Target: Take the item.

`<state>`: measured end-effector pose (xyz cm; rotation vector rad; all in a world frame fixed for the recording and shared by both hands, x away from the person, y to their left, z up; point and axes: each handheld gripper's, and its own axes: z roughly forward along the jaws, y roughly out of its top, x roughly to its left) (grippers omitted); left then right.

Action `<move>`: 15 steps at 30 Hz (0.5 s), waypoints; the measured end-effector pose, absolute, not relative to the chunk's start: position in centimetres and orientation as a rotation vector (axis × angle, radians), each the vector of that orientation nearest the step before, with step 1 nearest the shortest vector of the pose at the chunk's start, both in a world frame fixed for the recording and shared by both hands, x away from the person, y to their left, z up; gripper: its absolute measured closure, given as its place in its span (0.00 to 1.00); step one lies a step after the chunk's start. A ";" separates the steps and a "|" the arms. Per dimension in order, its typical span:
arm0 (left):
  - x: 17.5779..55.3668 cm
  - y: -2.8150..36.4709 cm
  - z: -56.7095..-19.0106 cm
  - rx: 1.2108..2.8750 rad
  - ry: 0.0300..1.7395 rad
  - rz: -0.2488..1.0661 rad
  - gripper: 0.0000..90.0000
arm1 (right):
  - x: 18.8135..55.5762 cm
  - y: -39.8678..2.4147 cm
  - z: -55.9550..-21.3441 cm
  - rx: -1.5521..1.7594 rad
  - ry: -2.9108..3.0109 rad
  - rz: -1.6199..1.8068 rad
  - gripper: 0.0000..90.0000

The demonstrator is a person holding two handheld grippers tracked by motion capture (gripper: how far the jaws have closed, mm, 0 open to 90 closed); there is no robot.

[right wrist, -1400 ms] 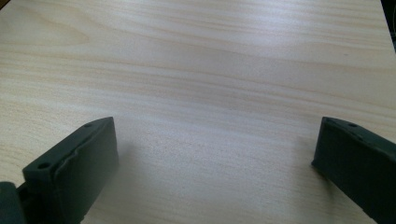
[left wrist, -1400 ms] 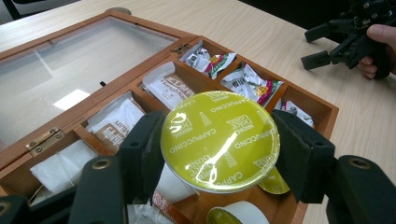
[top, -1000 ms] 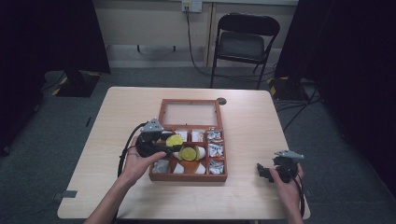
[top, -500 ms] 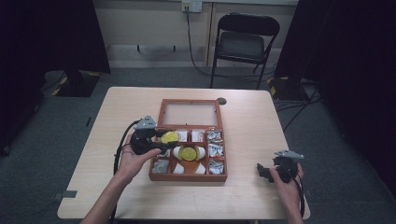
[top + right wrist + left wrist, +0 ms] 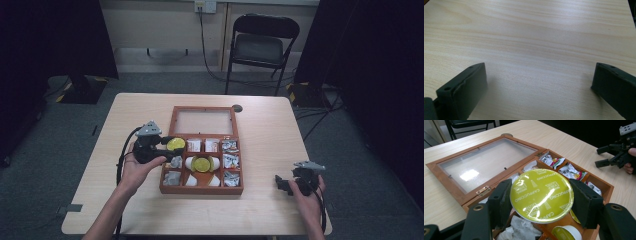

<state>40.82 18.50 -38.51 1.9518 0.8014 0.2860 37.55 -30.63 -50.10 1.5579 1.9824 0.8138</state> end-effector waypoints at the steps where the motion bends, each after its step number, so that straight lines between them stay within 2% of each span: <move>1: 40.8 18.5 -38.5 1.955 0.802 0.289 0.42 | 37.5 -30.6 -50.1 1.558 1.982 0.814 0.00; 15: 41.1 20.6 -38.5 1.935 0.849 0.338 0.42 | 37.5 -30.6 -50.1 1.558 1.982 0.814 0.00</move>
